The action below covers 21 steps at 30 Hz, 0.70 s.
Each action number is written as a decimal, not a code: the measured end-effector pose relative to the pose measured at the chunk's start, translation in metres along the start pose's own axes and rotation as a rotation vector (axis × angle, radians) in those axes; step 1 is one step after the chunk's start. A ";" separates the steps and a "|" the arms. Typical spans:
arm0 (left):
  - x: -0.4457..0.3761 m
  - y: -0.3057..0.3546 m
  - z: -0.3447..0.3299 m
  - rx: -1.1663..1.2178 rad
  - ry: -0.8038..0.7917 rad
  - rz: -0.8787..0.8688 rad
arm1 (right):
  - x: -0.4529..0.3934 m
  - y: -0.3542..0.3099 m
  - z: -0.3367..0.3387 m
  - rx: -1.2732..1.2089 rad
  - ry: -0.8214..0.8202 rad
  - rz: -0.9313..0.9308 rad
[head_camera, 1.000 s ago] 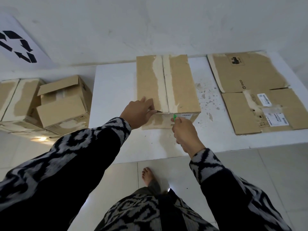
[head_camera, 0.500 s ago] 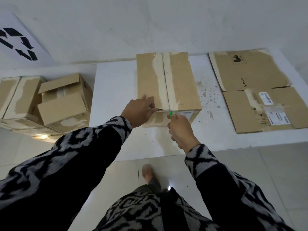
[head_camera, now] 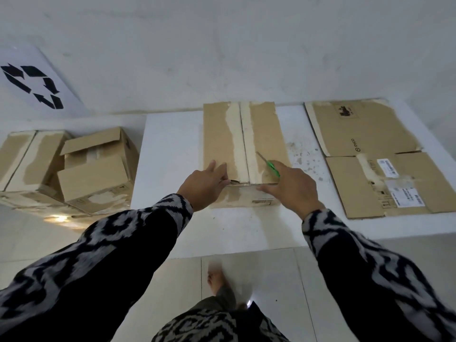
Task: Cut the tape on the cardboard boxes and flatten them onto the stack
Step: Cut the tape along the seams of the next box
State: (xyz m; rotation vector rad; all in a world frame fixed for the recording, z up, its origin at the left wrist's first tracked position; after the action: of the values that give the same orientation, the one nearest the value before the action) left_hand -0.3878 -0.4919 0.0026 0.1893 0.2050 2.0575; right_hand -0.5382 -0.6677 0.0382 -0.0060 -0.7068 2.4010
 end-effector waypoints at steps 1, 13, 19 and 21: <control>0.000 -0.001 -0.001 -0.007 -0.013 0.011 | -0.006 0.003 0.003 0.008 -0.012 0.024; 0.008 -0.004 0.007 0.086 0.014 0.046 | 0.003 0.031 0.001 -0.507 0.159 -0.052; -0.002 -0.012 0.012 0.280 0.065 0.207 | 0.001 0.129 -0.054 -0.338 0.047 -0.551; -0.008 -0.008 0.008 0.293 0.007 0.267 | 0.003 0.147 -0.080 -0.223 -0.024 -0.572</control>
State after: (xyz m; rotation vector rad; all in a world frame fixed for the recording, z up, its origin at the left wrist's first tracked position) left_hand -0.3755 -0.4949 0.0082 0.4080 0.5102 2.2860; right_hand -0.6108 -0.7238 -0.1013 0.1176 -0.8511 1.7742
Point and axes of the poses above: each hand's wrist, its own x-axis away from the middle knuckle, its own z-axis out of the back of the hand, y = z × x, the point moved 3 cm from there along -x, towards the middle knuckle, and after that the axes turned 8 degrees about -x, right-handed, at the moved point
